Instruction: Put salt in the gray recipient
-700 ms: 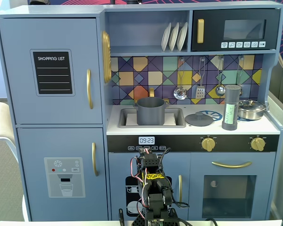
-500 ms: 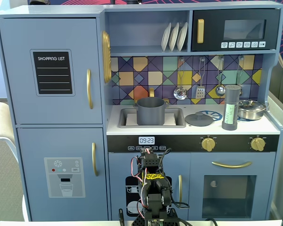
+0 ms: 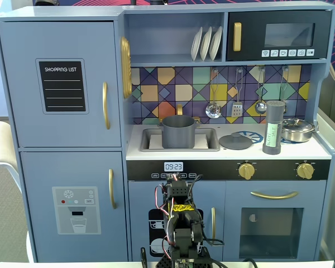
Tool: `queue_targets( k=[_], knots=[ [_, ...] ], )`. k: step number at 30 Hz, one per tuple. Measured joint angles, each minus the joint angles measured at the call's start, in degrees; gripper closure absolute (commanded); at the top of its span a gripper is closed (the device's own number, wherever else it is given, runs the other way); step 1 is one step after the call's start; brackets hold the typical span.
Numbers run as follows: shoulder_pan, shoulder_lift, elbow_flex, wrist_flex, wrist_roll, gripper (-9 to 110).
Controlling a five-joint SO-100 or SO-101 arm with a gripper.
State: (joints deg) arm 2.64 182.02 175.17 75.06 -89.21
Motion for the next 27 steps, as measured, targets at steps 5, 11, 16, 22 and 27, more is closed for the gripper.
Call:
queue_targets(
  k=[5,11,16,22,27],
  knots=[
    [2.5,-6.0,-11.5,0.0,0.0,101],
    [8.3,-12.0,-26.7,0.0,-1.6,101],
    [17.5,-13.8,-36.7,-3.0,-1.2,101],
    [32.8,-16.1,-43.1,-16.5,-1.1,101],
    [42.2,-22.2,-44.9,-32.4,0.5,101]
  ],
)
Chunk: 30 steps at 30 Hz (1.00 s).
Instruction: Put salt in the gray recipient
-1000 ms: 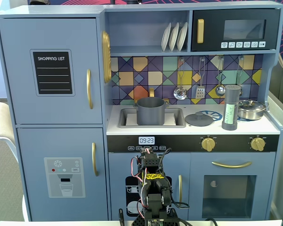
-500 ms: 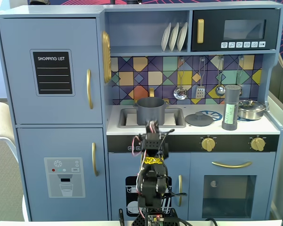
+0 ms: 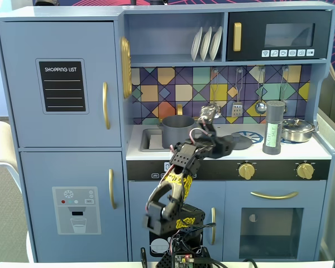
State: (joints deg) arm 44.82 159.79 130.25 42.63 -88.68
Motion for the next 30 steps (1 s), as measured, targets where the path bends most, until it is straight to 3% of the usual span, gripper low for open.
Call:
queue_targets(
  k=[6,16,30],
  knots=[
    [5.5,-10.8,-4.1,-12.8,0.0,98],
    [10.0,-20.7,-9.9,-18.5,-1.4,73],
    [10.0,-31.1,-9.9,-35.4,-1.5,54]
  ],
)
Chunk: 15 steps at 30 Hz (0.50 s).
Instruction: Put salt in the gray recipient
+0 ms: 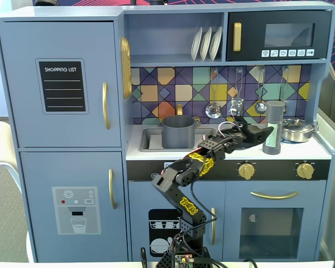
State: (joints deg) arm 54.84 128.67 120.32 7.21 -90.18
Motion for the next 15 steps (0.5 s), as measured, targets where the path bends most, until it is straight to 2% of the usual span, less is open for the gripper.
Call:
queue_targets(
  k=[8,15],
  knots=[
    [0.0,-9.1,-1.9,-8.3,2.2,45],
    [-0.1,-17.9,-8.8,-11.2,5.0,45]
  ],
)
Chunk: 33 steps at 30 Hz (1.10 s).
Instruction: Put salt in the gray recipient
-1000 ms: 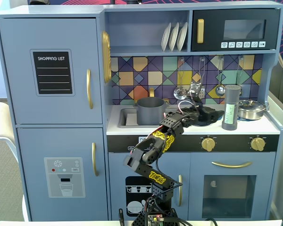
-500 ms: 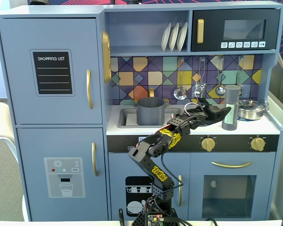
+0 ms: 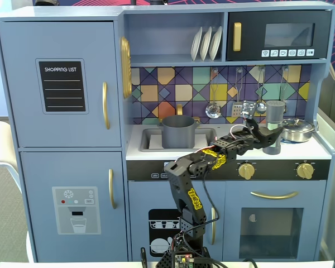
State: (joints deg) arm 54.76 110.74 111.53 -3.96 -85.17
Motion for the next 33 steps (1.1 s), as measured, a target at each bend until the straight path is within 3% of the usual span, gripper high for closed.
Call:
queue_targets(
  k=[20,26,29,33],
  knots=[
    [-2.5,-21.5,-20.4,-1.8,-0.4,54],
    [-3.4,-22.9,-22.8,-2.1,-2.0,80],
    [-4.0,-22.9,-22.9,-2.1,-2.2,100],
    [-4.7,-22.9,-23.0,-2.2,-4.4,101]
  ],
)
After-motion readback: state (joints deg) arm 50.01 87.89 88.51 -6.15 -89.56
